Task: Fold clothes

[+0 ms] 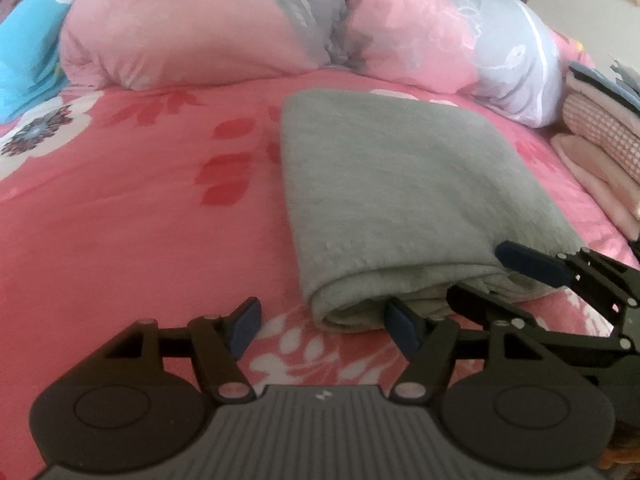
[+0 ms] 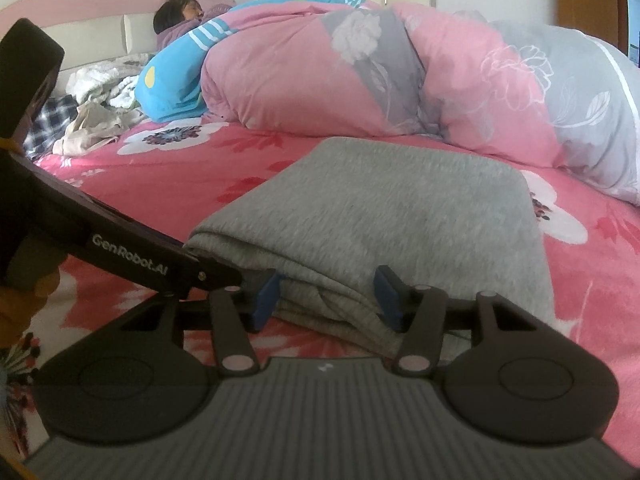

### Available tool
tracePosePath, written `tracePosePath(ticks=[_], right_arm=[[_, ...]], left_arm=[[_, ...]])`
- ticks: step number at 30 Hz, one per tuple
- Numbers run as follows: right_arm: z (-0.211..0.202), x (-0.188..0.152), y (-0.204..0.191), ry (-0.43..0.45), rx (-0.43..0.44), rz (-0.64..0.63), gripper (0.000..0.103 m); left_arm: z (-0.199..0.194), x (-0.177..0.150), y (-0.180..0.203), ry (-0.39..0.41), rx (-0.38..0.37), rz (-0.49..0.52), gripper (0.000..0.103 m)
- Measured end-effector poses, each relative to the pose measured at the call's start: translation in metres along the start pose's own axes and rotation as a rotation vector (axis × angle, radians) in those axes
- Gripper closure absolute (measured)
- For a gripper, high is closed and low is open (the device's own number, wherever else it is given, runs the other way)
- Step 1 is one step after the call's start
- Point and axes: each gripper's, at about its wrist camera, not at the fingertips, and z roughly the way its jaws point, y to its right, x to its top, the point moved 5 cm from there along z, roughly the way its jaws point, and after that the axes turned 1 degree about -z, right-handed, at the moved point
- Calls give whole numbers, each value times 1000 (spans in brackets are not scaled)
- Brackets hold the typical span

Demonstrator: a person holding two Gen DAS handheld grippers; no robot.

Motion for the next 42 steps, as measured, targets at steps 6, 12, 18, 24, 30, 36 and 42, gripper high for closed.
tracePosePath(ticks=[6,12,18,24,30,36,42], right_arm=[[1,-2,1,-12,15,-3,48],[2,-5,-4,-21,8,-34,45],[-6,-21,-14,-100,-22,5,45],[-78,-38,-19,-103,-18,194,45],[-187,-21,9,18,-73,303,36],[-272,-21,23,100,-57,445,18],[-321,-5,31,142,-85,501,9]], left_arm=[[-31,-6,-14,44,44,-71,34],[-80,-21,-29,109,102,-135,34],[-143,-37,-26,202,98,-151,33],[-205,-28,5,300,-38,-123,32],[-265,3,49,417,-271,-86,26],[-272,15,83,399,-481,-86,24],[-255,26,90,374,-582,-131,24]])
